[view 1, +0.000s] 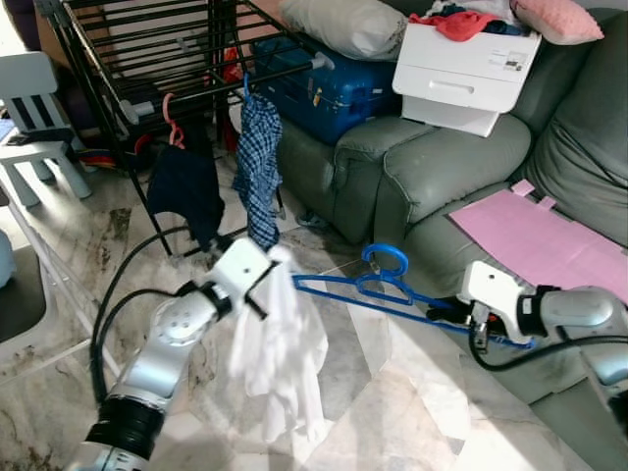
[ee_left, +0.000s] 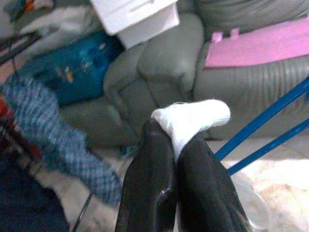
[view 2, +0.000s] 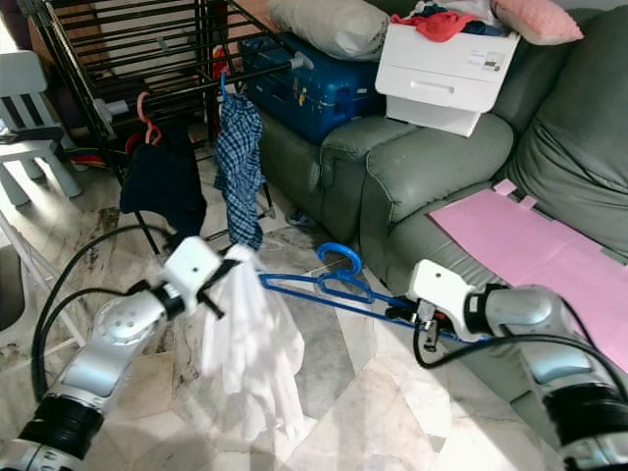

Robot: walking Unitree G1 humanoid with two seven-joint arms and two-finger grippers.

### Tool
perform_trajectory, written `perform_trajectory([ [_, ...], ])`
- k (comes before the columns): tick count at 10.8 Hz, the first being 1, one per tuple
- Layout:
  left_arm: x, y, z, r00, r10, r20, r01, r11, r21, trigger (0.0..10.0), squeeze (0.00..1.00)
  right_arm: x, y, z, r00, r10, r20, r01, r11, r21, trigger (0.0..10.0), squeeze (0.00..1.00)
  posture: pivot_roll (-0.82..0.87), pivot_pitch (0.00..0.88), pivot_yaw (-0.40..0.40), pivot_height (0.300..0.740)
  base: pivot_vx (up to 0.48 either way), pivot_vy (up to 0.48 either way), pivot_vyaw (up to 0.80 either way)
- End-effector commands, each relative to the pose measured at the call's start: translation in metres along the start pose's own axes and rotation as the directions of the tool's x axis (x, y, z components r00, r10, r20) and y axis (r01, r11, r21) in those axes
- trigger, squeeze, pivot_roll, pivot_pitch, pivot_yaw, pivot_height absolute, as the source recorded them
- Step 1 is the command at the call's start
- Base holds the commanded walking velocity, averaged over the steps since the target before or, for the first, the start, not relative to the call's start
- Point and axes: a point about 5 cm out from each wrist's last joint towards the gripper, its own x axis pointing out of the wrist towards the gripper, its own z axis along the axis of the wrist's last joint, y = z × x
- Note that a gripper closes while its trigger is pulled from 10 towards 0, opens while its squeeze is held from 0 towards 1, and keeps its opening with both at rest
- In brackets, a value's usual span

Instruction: Hang hanger

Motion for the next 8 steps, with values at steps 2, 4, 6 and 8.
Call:
perform_trajectory([
  [2, 0.008, -0.001, 0.03, 0.994, -0.017, 0.106, 0.014, 0.999, 0.03, 10.0, 0.0, 0.007, -0.002, 0.004, 1.0, -0.008, 0.024, 0.008, 1.0, 0.001, 10.0, 0.0, -0.09, 0.0, 0.029, 0.74, 0.0, 0.0, 0.0],
  [4, 0.008, -0.008, 0.057, 0.979, -0.052, 0.199, 0.044, 0.998, 0.041, 10.0, 0.0, 0.013, -0.002, -0.004, 0.999, -0.03, 0.035, 0.027, 0.997, 0.074, 10.0, 0.0, -0.08, 0.0, 0.025, 0.74, 0.0, 0.0, 0.0],
  [6, 0.003, -0.01, 0.076, 0.966, -0.06, 0.253, 0.051, 0.998, 0.043, 10.0, 0.0, 0.016, -0.005, -0.019, 0.992, -0.127, -0.017, 0.128, 0.987, 0.098, 10.0, 0.0, -0.08, 0.0, 0.024, 0.74, 0.0, 0.0, 0.0],
  [8, -0.009, -0.002, 0.081, 0.967, -0.012, 0.255, 0.014, 1.0, -0.009, 10.0, 0.0, 0.012, -0.022, -0.032, 0.927, -0.37, -0.058, 0.372, 0.888, 0.272, 10.0, 0.0, -0.08, 0.0, 0.026, 0.74, 0.0, 0.0, 0.0],
])
